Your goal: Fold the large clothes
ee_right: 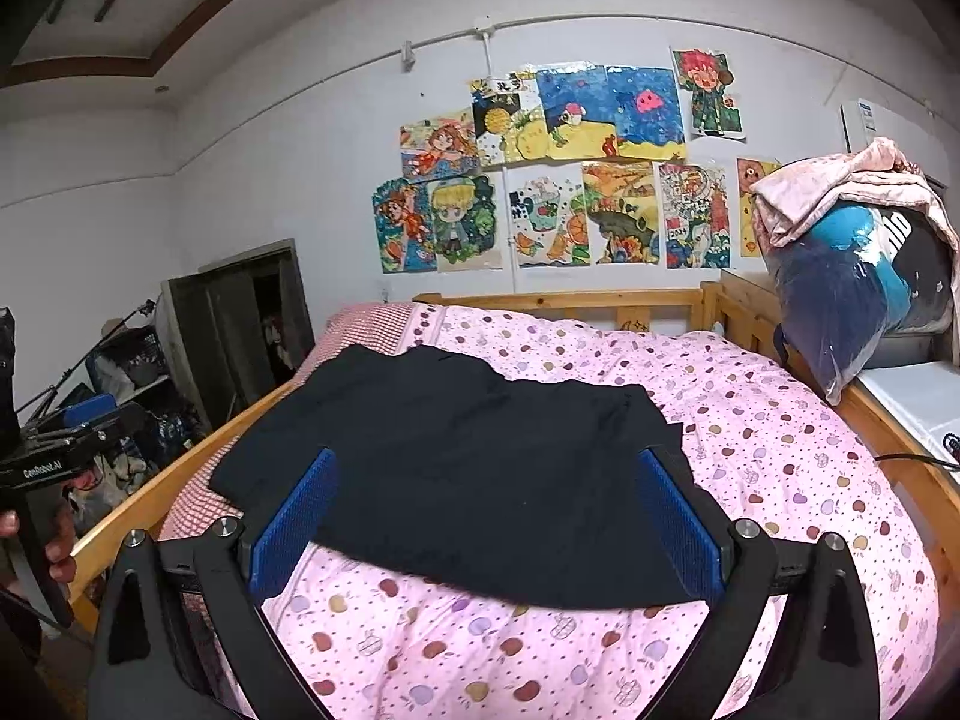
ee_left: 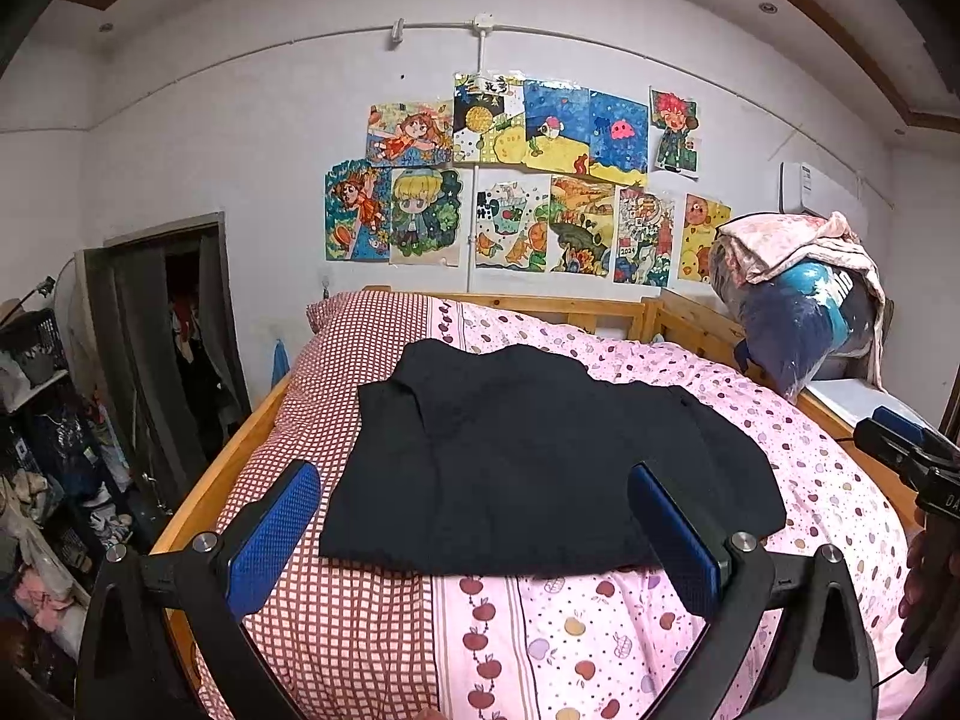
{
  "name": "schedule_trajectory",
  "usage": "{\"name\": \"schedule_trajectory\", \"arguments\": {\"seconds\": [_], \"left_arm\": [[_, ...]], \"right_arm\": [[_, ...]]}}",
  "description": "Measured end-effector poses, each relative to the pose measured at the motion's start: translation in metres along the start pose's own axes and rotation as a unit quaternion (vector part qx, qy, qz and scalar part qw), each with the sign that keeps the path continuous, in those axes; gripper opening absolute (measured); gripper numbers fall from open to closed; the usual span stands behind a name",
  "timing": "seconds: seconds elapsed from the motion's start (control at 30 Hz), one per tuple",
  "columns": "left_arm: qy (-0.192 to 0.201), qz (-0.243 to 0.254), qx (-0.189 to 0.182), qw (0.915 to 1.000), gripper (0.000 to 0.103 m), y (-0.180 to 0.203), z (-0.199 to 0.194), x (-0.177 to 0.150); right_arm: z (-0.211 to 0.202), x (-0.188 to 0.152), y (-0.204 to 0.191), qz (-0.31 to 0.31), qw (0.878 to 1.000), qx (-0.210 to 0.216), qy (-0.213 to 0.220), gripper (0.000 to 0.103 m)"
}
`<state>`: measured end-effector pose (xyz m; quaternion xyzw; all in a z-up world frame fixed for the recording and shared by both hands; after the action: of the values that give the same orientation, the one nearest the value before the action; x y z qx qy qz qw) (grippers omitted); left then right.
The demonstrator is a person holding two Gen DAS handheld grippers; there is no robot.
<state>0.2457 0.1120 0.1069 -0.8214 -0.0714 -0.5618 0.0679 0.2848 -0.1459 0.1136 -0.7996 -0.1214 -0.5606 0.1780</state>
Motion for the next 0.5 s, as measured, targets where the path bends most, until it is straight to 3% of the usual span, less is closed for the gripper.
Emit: {"name": "schedule_trajectory", "arguments": {"seconds": [0.5], "left_arm": [[0.013,0.006,0.004,0.9999,0.103,0.004,-0.03,-0.019]], "right_arm": [[-0.032,-0.016,-0.032,-0.027,0.999,0.014,0.017,0.099]]}}
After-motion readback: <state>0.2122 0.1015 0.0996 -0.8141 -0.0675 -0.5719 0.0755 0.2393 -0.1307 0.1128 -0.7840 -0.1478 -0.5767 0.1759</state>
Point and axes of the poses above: each gripper's, at about its wrist camera, not at the fingertips, and z roughly the way its jaws point, y to its right, x to its top, the point moved 10 cm from there along z, roughly the way its jaws point, and after that the axes turned 10 degrees about x, right-handed, at the moved point
